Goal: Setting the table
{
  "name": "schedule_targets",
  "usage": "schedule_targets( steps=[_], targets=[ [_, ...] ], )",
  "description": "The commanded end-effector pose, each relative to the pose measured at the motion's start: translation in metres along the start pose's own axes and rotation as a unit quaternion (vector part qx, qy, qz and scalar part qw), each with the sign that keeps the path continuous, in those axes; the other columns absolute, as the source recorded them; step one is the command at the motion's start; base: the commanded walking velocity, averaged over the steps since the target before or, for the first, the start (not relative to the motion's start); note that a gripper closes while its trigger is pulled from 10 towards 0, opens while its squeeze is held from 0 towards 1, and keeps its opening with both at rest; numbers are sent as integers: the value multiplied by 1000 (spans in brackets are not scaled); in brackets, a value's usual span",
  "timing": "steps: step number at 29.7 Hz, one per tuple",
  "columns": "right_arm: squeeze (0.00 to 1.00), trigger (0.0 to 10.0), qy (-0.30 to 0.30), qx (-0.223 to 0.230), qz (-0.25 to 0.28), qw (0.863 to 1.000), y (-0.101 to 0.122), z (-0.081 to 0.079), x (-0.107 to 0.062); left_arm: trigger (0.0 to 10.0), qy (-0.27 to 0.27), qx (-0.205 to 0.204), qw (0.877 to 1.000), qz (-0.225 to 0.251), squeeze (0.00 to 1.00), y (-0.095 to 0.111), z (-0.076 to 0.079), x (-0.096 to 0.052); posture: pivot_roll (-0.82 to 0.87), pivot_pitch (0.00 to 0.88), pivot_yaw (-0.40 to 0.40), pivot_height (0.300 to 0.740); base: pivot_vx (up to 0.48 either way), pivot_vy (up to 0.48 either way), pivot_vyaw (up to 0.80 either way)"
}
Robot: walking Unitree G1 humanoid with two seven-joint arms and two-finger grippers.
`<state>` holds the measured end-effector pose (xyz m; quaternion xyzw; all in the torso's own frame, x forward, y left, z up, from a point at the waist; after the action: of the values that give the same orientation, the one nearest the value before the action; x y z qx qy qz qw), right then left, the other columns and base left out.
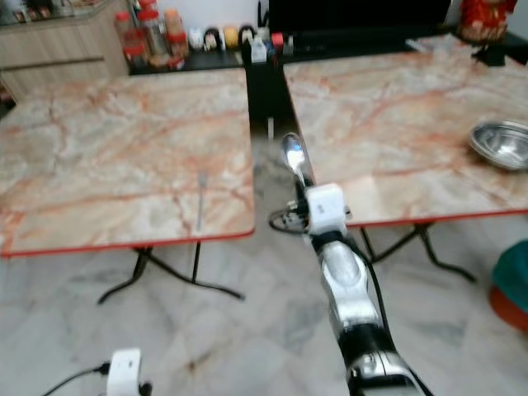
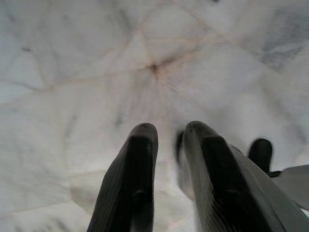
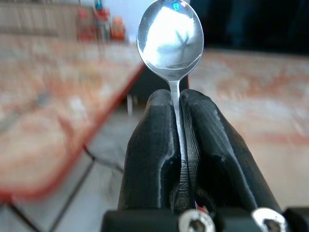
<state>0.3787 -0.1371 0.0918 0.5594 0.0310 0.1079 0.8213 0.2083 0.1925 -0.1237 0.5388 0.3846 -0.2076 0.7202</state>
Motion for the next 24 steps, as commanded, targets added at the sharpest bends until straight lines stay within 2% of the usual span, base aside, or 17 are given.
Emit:
schedule_targets(
  steps=[1, 6, 7, 9, 10, 11, 13, 14, 17, 18, 19, 20, 23, 24],
  targets=[
    [0, 10000, 33, 6, -28, 999, -15, -19, -7, 10000, 15, -4, 1000, -3, 0, -1, -13, -1, 25, 41, 52, 740, 0, 0, 0],
    [0, 10000, 64, 16, -85, 994, -47, -33, -25, 10000, 15, -8, 1000, -1, 0, 0, -13, -1, 24, 41, 54, 740, 0, 0, 0],
    [0, 10000, 76, 25, -108, 991, -59, -39, -33, 10000, 15, -8, 1000, -1, 0, -1, -13, -1, 24, 42, 54, 740, 0, 0, 0],
    [0, 10000, 81, 25, -119, 989, -64, -41, -36, 10000, 15, -8, 1000, -1, 0, -1, -13, -1, 26, 42, 54, 740, 0, 0, 0],
    [0, 10000, 88, 30, -148, 985, -78, -44, -46, 10000, 14, -8, 1000, -3, 0, -1, -13, -1, 26, 41, 55, 740, 0, 0, 0],
    [0, 10000, 88, 30, -148, 985, -78, -44, -46, 10000, 14, -8, 1000, -3, 0, -1, -13, -1, 26, 41, 55, 740, 0, 0, 0],
    [0, 10000, 90, 39, -179, 979, -91, -46, -55, 10000, 13, -7, 1000, -3, 0, -1, -13, -1, 26, 41, 55, 740, 0, 0, 0],
    [0, 10000, 87, 45, -215, 972, -106, -46, -66, 10000, 12, -6, 1000, -4, 0, -1, -12, -1, 23, 42, 57, 740, 0, 0, 0],
    [0, 10000, 86, 49, -232, 968, -113, -46, -72, 10000, 11, -6, 1000, -4, 0, -1, -12, -1, 23, 42, 57, 740, 0, 0, 0],
    [0, 10000, 91, 56, -314, 944, -142, -52, -103, 10000, 12, 6, 1000, -7, 0, -2, -11, -1, 18, 39, 55, 740, 0, 0, 0],
    [0, 10000, 91, 56, -314, 944, -142, -52, -103, 10000, 12, 6, 1000, -7, 0, -2, -11, -1, 18, 39, 55, 740, 0, 0, 0],
    [0, 10000, 94, 57, -367, 924, -160, -55, -126, 10000, 14, 12, 1000, -9, 0, -3, -11, -1, 21, 37, 54, 740, 0, 0, 0],
    [0, 10000, 90, 54, -437, 893, -182, -57, -164, 10000, 15, 10, 1000, -9, 0, -3, -10, -1, 27, 37, 52, 740, 0, -259, 0],
    [0, 10000, 74, 62, -472, 876, -192, -56, -184, 10000, 16, 9, 1000, -9, 0, -3, -11, -1, 31, 37, 51, 740, 0, -255, 0]
  ],
)
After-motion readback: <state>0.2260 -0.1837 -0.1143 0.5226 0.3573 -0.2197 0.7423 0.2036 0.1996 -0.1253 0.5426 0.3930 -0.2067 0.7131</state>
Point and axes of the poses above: a point about 5 cm out from each wrist's last joint towards the gripper, its own x axis pointing out of the wrist towards the gripper, its own y axis along the axis of the wrist's last joint, z = x × y, the point moved 5 cm from there along x, pointing out of the wrist towards the gripper, and after that the axes turned 15 degrees about -x, right-handed, at the moved point
